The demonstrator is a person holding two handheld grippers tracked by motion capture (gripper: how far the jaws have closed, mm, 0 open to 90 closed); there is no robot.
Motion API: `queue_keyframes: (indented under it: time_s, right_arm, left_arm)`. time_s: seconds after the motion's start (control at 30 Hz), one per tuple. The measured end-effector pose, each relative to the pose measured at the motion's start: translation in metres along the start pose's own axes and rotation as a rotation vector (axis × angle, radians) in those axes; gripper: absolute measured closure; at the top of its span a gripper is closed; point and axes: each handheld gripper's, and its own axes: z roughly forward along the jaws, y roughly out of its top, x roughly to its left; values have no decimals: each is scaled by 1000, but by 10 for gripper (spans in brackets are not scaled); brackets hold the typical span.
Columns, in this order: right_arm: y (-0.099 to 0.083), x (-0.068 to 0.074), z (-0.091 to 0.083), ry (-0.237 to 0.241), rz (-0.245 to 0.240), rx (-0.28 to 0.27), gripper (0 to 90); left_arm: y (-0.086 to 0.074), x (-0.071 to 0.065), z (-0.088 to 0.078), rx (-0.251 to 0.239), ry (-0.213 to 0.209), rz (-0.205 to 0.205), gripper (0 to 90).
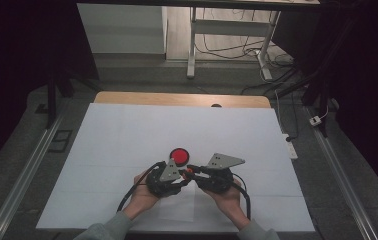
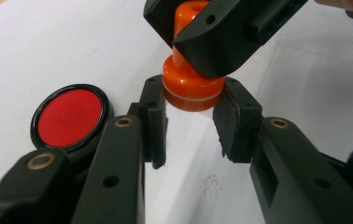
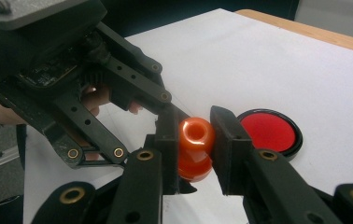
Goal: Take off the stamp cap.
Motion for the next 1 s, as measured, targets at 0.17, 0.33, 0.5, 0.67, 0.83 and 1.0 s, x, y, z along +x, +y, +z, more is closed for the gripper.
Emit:
queue_keyframes:
  time_s: [0.17,0.33,0.5,0.67,0.83,1.0]
  right_arm:
    - [0,1,-1,-5,-8,-10,730]
    - [0,2,-2,-6,-8,-21,730]
    - [-1,3,-2,-13,-12,-29,730]
    - [-1,5,-3,-19,-19,-44,731]
    - [-1,5,-4,-22,-25,-58,731]
    - [-1,7,-4,-26,-39,-52,731]
  left_arm:
    - [0,0,-1,-4,-1,4,655]
    - [1,-2,-2,-6,20,30,655]
    - [1,-2,-2,-2,28,40,655]
    - [0,0,-4,-21,7,17,655]
    - [0,0,-4,-34,-1,0,655]
    - [1,-2,-4,-15,23,31,656]
